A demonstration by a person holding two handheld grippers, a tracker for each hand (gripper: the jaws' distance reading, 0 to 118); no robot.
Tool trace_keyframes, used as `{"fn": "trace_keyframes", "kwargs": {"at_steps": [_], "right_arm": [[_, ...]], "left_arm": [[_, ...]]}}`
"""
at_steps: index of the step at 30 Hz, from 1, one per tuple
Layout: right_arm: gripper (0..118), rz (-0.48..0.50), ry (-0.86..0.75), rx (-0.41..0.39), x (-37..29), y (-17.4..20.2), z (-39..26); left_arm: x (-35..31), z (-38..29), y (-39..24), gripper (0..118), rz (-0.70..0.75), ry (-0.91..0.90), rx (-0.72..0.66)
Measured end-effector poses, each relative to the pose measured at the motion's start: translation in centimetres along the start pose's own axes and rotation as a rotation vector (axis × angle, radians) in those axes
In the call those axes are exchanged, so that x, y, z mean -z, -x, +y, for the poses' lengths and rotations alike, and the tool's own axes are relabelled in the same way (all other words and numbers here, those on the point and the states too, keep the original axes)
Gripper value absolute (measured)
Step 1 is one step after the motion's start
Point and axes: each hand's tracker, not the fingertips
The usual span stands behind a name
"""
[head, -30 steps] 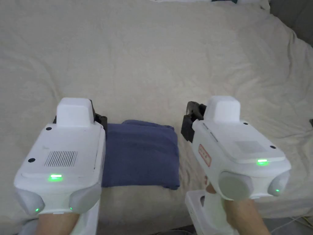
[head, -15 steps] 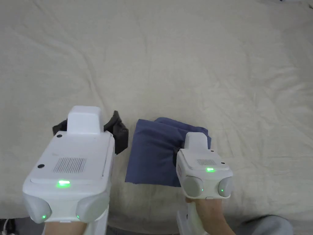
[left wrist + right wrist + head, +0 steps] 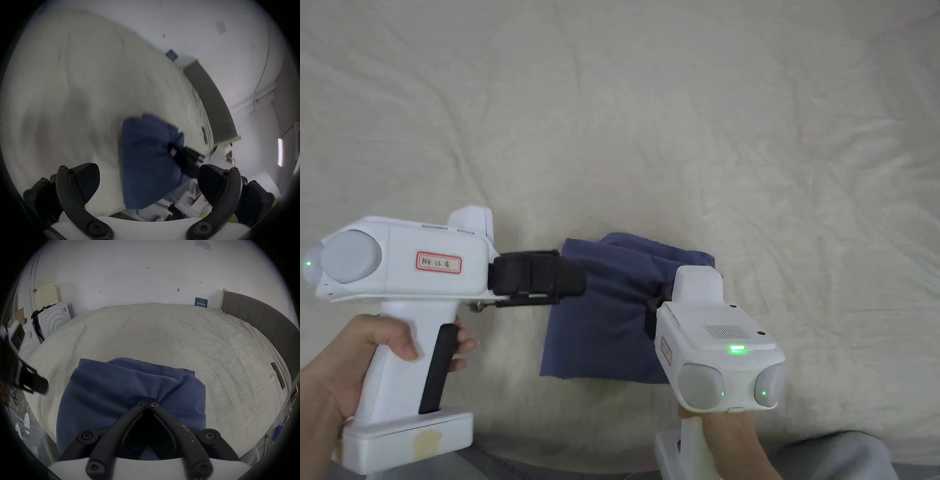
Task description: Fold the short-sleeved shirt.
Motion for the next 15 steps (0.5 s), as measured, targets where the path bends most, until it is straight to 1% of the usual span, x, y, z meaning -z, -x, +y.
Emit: {"fn": "trace_keyframes", "kwargs": {"at_steps": [2, 6, 7, 9, 14, 15], "right_arm": [[1, 0.003, 0.002, 0.007, 0.0, 0.0, 0.0], [1, 0.007, 0.005, 0.007, 0.0, -0.2, 0.1], [1, 0.007, 0.006, 0.007, 0.1, -0.2, 0.1], [1, 0.007, 0.008, 0.007, 0.0, -0.2, 0.2], [1, 0.021, 0.022, 0.023, 0.0, -0.6, 0.6], [1, 0.032, 0.032, 0.031, -0.2, -0.9, 1.0]], "left_arm": [[1.2, -0.6, 1.2, 118, -0.074, 0.014, 0.008], [3.7, -1.0, 3.6, 118, -0.297, 0.086, -0.170], [4.2, -1.3, 3.7, 118, -0.337, 0.099, -0.188], [5.2, -1.4, 3.8, 118, -0.420, 0.082, -0.178], [6.5, -0.8, 3.8, 118, -0.474, 0.064, -0.241], [6.3, -0.7, 3.7, 112, -0.459, 0.057, -0.244]]}}
